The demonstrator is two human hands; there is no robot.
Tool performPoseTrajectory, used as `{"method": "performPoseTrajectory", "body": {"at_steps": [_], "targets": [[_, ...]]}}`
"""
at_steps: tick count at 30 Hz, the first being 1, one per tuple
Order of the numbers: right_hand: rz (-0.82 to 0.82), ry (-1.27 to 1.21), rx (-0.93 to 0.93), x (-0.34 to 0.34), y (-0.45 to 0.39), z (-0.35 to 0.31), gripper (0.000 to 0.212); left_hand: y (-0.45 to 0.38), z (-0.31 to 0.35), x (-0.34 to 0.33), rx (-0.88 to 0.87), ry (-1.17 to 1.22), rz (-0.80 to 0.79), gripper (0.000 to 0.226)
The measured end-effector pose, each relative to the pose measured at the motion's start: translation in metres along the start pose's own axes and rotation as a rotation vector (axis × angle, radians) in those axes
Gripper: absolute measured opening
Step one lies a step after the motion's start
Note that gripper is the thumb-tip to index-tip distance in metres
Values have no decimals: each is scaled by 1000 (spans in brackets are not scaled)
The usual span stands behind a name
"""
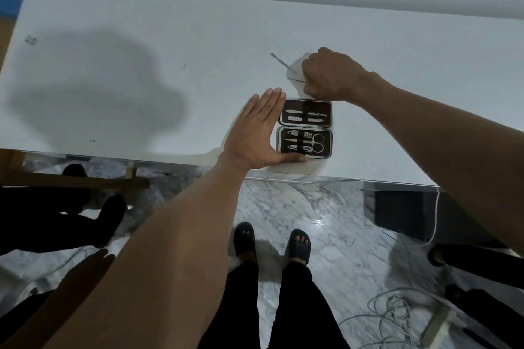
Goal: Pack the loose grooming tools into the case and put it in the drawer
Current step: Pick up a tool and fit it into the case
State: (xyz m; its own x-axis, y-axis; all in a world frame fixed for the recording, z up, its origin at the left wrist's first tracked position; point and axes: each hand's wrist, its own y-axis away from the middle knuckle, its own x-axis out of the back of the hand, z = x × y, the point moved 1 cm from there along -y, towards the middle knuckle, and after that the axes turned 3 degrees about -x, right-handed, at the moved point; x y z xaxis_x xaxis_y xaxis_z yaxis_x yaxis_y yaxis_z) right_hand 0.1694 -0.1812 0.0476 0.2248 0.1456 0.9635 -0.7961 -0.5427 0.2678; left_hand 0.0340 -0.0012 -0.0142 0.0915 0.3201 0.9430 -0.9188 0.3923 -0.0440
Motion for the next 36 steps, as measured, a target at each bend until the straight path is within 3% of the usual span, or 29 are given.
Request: {"method": "performPoseTrajectory", "body": {"at_steps": [4, 10, 17, 22, 28, 36], "targets": [[128, -122, -21, 1, 7, 3, 16, 0, -1, 0, -3, -4, -2, 139], [178, -230, -68, -5, -1, -16, 24, 0, -1, -1, -4, 2, 4, 137], [227, -122, -155, -11, -9, -31, 21, -1, -1, -2, -9, 25, 34, 137], [305, 21, -28, -17, -3, -35, 21, -1, -1, -3, -12, 21, 41, 138], [272, 152, 28, -19, -6, -35, 26, -1, -2, -4, -10, 21, 49, 138], [329, -57, -25, -13, -5, -21, 18, -2, -2, -4, -20, 17, 47, 136]]}}
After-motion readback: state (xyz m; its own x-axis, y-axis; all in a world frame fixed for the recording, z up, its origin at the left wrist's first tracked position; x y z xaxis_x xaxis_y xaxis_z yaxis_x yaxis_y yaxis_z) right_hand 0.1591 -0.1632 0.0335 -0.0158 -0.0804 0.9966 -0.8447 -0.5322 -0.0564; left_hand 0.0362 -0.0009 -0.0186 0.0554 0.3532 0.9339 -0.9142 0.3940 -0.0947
